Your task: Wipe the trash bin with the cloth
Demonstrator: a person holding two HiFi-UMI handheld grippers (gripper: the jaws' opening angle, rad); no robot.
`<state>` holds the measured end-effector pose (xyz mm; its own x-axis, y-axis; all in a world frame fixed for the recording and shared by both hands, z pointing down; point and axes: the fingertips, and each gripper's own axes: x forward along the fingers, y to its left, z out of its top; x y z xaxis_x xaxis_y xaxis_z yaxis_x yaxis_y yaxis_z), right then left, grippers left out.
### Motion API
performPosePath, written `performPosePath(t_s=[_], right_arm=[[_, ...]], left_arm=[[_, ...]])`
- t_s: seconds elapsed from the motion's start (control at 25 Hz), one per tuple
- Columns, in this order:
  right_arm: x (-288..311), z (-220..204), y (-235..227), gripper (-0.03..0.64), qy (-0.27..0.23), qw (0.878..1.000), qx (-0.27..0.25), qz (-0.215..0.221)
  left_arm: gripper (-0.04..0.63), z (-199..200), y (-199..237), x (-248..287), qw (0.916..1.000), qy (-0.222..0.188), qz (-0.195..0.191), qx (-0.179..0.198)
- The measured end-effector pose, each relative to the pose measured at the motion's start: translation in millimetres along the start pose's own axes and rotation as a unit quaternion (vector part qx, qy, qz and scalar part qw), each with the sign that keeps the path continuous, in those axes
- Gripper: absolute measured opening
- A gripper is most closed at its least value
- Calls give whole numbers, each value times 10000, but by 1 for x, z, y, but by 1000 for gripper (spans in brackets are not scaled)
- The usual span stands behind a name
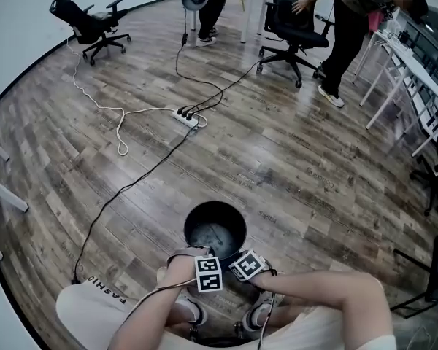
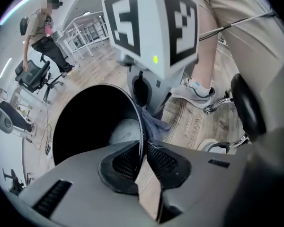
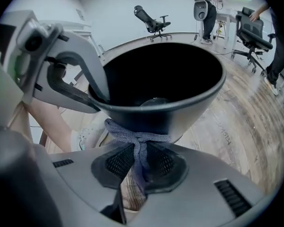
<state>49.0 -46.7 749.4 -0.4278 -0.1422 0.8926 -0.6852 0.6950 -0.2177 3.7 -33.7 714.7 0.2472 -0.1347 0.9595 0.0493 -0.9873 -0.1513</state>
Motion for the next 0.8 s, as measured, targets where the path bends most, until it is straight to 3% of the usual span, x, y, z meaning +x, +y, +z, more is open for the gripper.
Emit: performPosePath(t_s=[0.2,0.8], right_arm=[[43,-19,-13,72,37,9993,48,-359],[139,-56,-27,72,2,9969,314,-722]], left_arm=[[57,3,0,1,10000,-31,6,-63],[52,5,3,1,9999,-23,-77,-151]])
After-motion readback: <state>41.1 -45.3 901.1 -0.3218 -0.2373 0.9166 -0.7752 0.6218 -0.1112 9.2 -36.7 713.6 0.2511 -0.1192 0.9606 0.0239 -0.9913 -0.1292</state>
